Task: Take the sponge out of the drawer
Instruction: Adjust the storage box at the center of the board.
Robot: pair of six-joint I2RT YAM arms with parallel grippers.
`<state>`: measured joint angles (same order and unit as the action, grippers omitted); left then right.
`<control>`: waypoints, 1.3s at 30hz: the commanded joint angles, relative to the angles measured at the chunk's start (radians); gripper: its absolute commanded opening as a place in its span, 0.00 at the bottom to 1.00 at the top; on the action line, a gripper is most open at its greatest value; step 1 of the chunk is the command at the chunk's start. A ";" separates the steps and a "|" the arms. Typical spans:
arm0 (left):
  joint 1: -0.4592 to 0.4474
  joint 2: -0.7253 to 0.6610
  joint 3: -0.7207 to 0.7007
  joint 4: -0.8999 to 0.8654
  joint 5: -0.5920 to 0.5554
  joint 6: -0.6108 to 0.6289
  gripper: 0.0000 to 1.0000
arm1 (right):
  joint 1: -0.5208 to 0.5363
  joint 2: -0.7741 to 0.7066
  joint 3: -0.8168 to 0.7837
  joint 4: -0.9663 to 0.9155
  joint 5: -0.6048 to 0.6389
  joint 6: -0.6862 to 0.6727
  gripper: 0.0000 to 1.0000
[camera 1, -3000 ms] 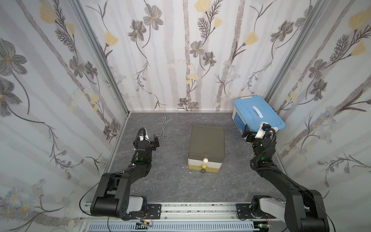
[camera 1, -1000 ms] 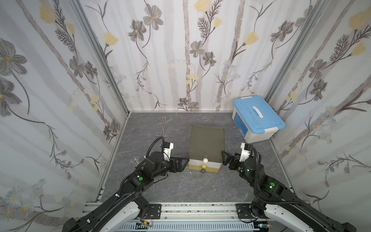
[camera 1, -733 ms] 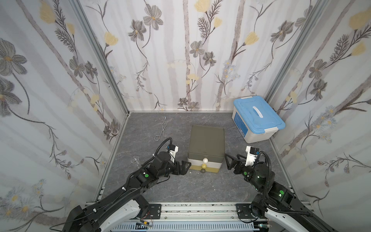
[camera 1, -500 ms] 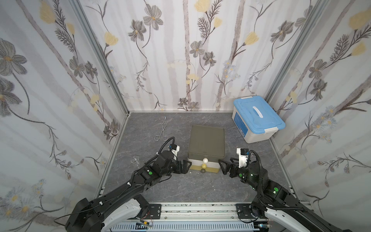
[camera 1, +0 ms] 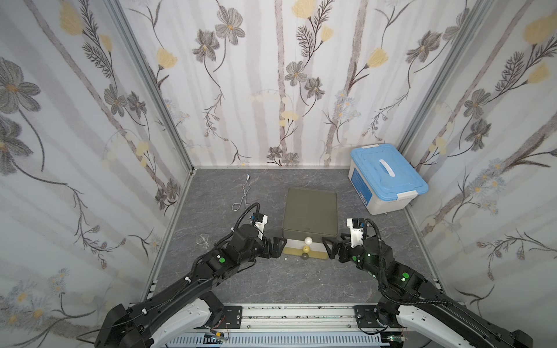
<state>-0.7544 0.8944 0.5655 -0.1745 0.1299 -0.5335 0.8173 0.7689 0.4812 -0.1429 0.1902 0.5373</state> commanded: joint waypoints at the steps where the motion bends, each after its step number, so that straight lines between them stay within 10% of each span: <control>1: -0.022 -0.046 -0.011 -0.063 0.058 -0.042 1.00 | 0.000 -0.016 0.050 -0.053 0.112 -0.012 1.00; 19: -0.052 0.135 0.077 0.018 -0.184 0.061 1.00 | -0.002 0.124 0.065 0.038 0.180 0.057 1.00; 39: 0.091 0.446 0.232 0.276 0.054 0.141 1.00 | -0.115 0.218 0.073 0.199 0.164 0.058 1.00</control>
<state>-0.6640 1.3090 0.7769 -0.0071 0.1223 -0.4137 0.7410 0.9852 0.5522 -0.0128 0.3687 0.5900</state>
